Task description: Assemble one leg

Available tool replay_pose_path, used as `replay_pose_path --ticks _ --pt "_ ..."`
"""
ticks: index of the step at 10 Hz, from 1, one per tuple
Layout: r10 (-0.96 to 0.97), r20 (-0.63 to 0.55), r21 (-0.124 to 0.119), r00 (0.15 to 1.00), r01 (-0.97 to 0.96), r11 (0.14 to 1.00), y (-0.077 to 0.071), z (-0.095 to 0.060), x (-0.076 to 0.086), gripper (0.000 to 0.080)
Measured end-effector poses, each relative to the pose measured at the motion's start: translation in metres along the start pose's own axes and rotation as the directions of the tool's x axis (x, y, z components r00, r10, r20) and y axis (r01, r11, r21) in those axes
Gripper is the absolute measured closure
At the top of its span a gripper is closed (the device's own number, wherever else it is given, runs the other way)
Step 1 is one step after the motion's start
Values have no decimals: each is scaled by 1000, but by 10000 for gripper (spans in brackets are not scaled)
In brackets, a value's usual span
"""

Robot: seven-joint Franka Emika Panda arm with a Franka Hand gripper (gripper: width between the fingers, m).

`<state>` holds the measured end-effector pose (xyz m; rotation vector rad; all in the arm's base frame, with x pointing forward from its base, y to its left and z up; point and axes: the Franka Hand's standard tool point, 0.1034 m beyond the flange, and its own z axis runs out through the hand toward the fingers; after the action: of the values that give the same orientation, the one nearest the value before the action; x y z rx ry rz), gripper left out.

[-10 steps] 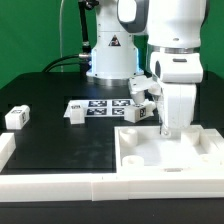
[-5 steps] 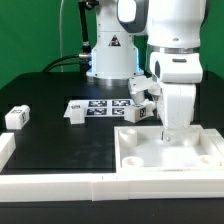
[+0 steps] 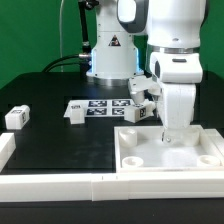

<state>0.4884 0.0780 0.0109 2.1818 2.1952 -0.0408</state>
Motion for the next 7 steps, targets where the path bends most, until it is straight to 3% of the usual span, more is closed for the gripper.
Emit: replay_pose_path --ticks 3,7 --pt "0 0 -1 1000 0 1000 0 0 0 150" --pt "90 -1 -68 996 -90 994 -1 -50 5 150"
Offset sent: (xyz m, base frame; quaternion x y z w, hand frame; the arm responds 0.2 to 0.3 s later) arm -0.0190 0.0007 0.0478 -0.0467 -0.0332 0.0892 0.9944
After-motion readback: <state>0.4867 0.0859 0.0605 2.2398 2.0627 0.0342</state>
